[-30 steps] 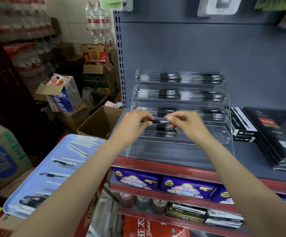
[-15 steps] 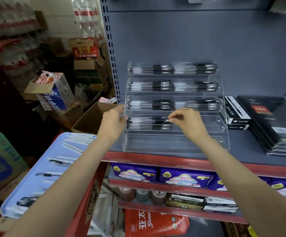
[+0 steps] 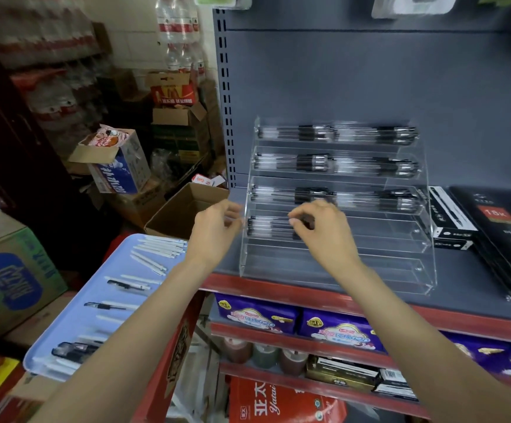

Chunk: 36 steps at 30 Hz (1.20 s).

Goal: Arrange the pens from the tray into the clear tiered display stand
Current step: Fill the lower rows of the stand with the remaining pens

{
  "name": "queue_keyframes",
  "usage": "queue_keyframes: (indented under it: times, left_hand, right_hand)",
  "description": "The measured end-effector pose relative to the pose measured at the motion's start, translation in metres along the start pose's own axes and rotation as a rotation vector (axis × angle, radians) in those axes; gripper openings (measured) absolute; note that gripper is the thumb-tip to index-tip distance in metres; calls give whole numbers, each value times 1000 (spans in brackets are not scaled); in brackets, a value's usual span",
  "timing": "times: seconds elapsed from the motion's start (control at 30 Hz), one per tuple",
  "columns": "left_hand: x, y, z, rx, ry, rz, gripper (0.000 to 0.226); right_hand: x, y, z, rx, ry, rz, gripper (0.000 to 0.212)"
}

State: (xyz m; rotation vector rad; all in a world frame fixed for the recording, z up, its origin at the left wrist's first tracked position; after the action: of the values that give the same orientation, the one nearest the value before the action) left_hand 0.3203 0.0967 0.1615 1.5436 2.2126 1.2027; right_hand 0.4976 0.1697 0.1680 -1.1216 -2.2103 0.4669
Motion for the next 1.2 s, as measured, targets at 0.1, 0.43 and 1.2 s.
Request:
queue_keyframes:
  times: [0.1, 0.43, 1.2]
  left_hand:
    - [-9, -18, -13, 11, 13, 11, 22]
    - [-48, -175, -89, 203, -7, -160, 25]
    - [-41, -385, -134, 569, -536, -26, 30]
  right_hand:
    - [-5, -36, 18, 83, -45, -65, 15]
    - [-18, -154, 163, 185, -342, -143, 21]
    - [-20, -153, 386, -320, -685, 208, 19]
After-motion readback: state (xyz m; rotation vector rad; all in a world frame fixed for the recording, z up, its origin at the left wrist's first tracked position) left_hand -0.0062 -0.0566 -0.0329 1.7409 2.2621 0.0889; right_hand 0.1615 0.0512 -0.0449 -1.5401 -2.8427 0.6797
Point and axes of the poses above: each hand's wrist, its own x-axis towards the middle knuckle, its own z-axis out of the palm, y = z × x, the point moved 1 cm from there along x, towards the middle knuckle
